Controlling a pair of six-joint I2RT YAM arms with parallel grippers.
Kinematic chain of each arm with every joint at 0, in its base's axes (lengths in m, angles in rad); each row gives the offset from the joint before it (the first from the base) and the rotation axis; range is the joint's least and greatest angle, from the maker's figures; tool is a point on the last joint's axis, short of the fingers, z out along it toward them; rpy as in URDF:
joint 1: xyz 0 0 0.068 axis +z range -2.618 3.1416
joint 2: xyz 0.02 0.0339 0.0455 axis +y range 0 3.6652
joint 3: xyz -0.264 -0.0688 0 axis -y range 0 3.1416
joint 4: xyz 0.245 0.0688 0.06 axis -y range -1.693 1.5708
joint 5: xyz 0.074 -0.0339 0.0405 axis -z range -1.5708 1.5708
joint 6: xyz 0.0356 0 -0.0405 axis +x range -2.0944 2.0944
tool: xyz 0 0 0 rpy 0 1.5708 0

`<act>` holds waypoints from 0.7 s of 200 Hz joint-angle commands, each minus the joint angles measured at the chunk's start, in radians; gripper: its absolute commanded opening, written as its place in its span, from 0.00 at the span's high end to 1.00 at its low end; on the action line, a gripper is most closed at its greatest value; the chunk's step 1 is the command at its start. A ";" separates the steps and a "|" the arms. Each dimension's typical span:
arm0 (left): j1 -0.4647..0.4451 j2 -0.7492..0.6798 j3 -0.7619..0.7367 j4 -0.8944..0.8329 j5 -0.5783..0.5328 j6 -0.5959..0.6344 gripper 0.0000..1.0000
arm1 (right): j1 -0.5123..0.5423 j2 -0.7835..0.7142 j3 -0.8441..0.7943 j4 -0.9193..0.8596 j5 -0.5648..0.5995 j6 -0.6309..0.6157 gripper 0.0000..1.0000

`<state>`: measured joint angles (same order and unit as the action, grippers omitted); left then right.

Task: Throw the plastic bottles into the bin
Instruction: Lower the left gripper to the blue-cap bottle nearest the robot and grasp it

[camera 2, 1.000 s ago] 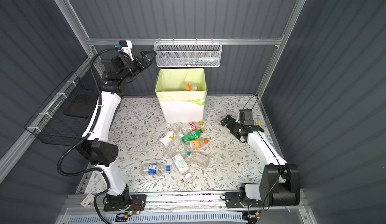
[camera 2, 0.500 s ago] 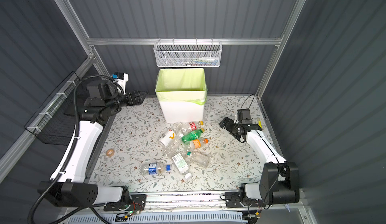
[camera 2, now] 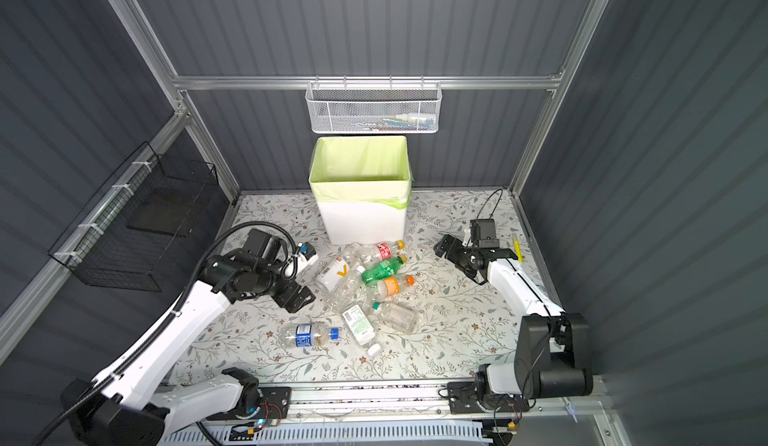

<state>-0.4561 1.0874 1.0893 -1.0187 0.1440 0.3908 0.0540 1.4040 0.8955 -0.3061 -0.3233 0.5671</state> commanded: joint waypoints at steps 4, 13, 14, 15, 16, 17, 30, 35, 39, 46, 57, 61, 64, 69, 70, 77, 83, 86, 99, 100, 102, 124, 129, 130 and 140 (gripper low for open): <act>-0.012 -0.038 -0.033 -0.125 -0.007 0.214 0.03 | 0.004 0.017 -0.031 0.040 -0.046 -0.011 0.02; -0.013 -0.026 -0.041 -0.154 -0.002 0.236 0.03 | 0.004 0.018 -0.038 0.049 -0.048 -0.008 0.02; -0.013 -0.024 -0.042 -0.158 -0.001 0.237 0.03 | 0.004 0.020 -0.038 0.050 -0.048 -0.008 0.02; -0.013 -0.022 -0.043 -0.161 0.001 0.239 0.03 | 0.004 0.020 -0.039 0.051 -0.048 -0.008 0.02; -0.013 -0.020 -0.045 -0.164 0.003 0.241 0.03 | 0.004 0.021 -0.040 0.050 -0.048 -0.008 0.02; -0.013 -0.019 -0.047 -0.166 0.004 0.243 0.03 | 0.004 0.021 -0.040 0.051 -0.047 -0.007 0.02; -0.021 -0.001 -0.070 -0.183 0.020 0.259 0.02 | 0.004 0.027 -0.044 0.058 -0.048 -0.004 0.02; -0.029 0.004 -0.079 -0.180 0.021 0.257 0.02 | 0.004 0.029 -0.044 0.058 -0.049 -0.004 0.01; -0.036 0.007 -0.085 -0.178 0.024 0.259 0.02 | 0.005 0.032 -0.043 0.058 -0.049 -0.005 0.01; -0.053 0.008 -0.103 -0.163 0.021 0.258 0.02 | 0.004 0.033 -0.041 0.056 -0.048 -0.007 0.01; -0.086 0.010 -0.136 -0.137 -0.002 0.258 0.02 | 0.004 0.035 -0.035 0.051 -0.046 -0.012 0.01; -0.097 0.012 -0.148 -0.129 -0.017 0.261 0.02 | 0.004 0.036 -0.032 0.049 -0.046 -0.013 0.01; -0.105 0.013 -0.158 -0.121 -0.029 0.260 0.03 | 0.004 0.037 -0.031 0.049 -0.045 -0.015 0.01; -0.119 0.020 -0.171 -0.111 -0.049 0.257 0.03 | 0.005 0.038 -0.029 0.045 -0.042 -0.015 0.01; -0.122 0.023 -0.173 -0.109 -0.053 0.256 0.03 | 0.005 0.037 -0.029 0.044 -0.041 -0.016 0.01; -0.141 0.031 -0.187 -0.096 -0.073 0.251 0.03 | 0.005 0.036 -0.027 0.041 -0.037 -0.019 0.01; -0.155 0.039 -0.199 -0.078 -0.087 0.240 0.04 | 0.005 0.035 -0.026 0.038 -0.034 -0.022 0.01; -0.161 0.042 -0.206 -0.068 -0.094 0.235 0.04 | 0.004 0.034 -0.025 0.037 -0.032 -0.022 0.01; -0.184 0.057 -0.228 -0.033 -0.105 0.222 0.04 | 0.004 0.033 -0.023 0.032 -0.024 -0.029 0.01; -0.187 0.059 -0.230 -0.032 -0.108 0.222 0.04 | 0.004 0.034 -0.023 0.030 -0.024 -0.029 0.01; -0.191 0.060 -0.233 -0.025 -0.112 0.219 0.04 | 0.004 0.035 -0.022 0.029 -0.024 -0.030 0.01; -0.224 0.096 -0.268 0.042 -0.143 0.205 0.05 | 0.003 0.035 -0.020 0.022 -0.023 -0.035 0.01; -0.229 0.104 -0.276 0.056 -0.145 0.204 0.06 | 0.002 0.034 -0.019 0.020 -0.024 -0.037 0.01; -0.230 0.106 -0.277 0.057 -0.147 0.204 0.06 | 0.001 0.034 -0.020 0.020 -0.024 -0.037 0.01; -0.241 0.125 -0.291 0.078 -0.158 0.201 0.07 | 0.001 0.032 -0.019 0.019 -0.025 -0.037 0.01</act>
<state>-0.6750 1.1782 0.8333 -1.0122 0.0273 0.6037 0.0540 1.4345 0.8585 -0.2687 -0.3580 0.5484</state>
